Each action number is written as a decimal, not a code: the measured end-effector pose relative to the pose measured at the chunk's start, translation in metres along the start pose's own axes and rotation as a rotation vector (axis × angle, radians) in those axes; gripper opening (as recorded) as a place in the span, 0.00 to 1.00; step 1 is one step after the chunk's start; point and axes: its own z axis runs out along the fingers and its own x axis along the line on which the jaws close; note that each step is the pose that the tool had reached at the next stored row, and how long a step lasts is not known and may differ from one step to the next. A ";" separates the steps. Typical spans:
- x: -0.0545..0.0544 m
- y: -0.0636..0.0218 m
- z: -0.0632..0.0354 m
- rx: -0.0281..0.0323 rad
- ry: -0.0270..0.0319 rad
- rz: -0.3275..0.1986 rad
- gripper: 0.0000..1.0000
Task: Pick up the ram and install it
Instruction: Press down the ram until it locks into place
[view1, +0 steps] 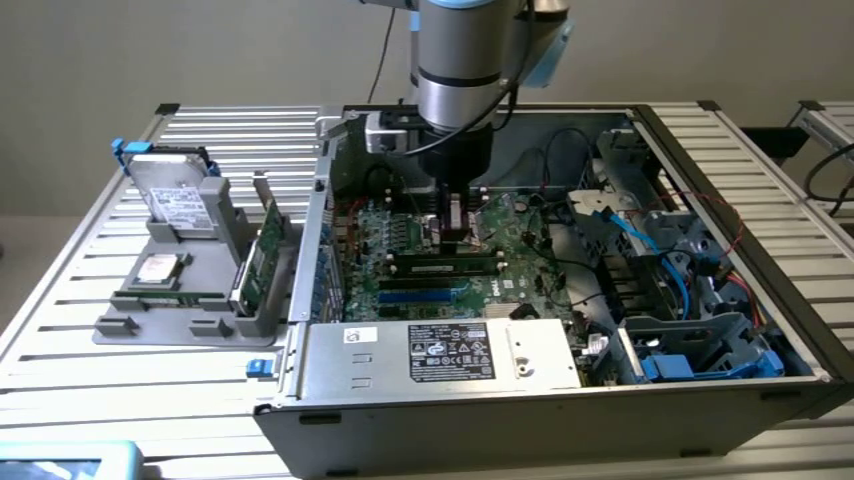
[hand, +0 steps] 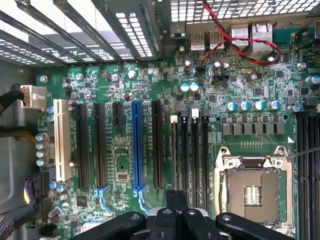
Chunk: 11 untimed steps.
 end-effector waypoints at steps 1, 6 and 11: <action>0.000 -0.0003 0.0000 0.0000 0.0002 0.000 0.11; 0.000 -0.0009 0.0000 -0.0035 0.0010 0.039 0.11; 0.000 -0.0009 0.0000 -0.0087 0.0016 0.086 0.11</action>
